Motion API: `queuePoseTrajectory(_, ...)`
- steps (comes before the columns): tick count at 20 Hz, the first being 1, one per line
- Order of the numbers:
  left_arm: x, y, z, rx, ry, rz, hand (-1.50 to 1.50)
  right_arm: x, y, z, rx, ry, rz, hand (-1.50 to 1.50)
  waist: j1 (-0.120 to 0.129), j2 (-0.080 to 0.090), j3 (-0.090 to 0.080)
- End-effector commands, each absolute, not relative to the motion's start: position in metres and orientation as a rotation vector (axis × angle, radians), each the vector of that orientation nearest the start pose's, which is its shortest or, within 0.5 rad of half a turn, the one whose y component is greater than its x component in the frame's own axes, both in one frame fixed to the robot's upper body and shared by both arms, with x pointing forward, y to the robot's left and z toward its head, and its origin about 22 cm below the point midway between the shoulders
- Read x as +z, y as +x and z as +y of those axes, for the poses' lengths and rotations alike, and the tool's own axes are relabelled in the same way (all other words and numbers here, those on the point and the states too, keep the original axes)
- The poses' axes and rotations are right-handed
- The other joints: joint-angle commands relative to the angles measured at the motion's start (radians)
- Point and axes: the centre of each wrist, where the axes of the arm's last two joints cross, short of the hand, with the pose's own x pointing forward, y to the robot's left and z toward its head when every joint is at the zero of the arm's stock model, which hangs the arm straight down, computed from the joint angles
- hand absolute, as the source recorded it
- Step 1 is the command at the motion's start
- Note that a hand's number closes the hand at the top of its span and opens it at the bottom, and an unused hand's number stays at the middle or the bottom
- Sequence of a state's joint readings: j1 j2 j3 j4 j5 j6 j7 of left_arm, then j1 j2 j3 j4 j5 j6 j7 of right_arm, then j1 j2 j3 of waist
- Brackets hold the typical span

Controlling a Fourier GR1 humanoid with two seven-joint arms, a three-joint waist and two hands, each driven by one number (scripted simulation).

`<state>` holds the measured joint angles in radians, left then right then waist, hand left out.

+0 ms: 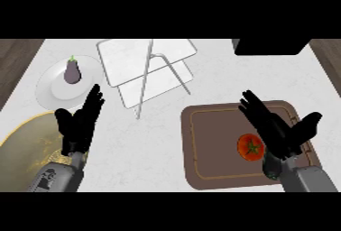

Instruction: Pick the tomato from the tray and place it in the tiered shelf

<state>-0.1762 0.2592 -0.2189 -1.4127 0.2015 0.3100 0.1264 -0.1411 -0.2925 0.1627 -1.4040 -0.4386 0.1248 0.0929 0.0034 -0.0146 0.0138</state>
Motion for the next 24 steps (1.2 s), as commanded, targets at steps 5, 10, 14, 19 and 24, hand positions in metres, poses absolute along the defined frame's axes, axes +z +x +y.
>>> queuePoseTrajectory(5,-0.024,0.247,0.285,0.108,0.248,-1.184,0.0,0.068,0.248,-0.361,-0.003,-0.461,-1.837,1.5,-0.119,-0.019,-0.02)
queuePoseTrajectory(10,-0.028,0.233,0.299,0.134,0.18,-1.109,0.0,0.006,0.162,-0.412,-0.259,-0.913,-1.464,1.5,-0.105,-0.002,-0.015)
queuePoseTrajectory(14,-0.031,0.239,0.297,0.1,0.138,-1.107,0.0,-0.027,0.095,-0.378,-0.225,-0.916,-1.598,-1.5,-0.056,0.008,-0.014)
queuePoseTrajectory(19,-0.028,0.237,0.294,0.056,0.131,-1.096,0.0,0.001,0.059,-0.347,-0.061,-0.772,-1.644,-1.5,-0.025,0.011,-0.015)
queuePoseTrajectory(24,-0.022,0.244,0.291,0.054,0.078,-1.112,0.0,0.039,0.049,-0.331,0.071,-0.704,-1.59,-1.5,-0.013,0.013,-0.015)
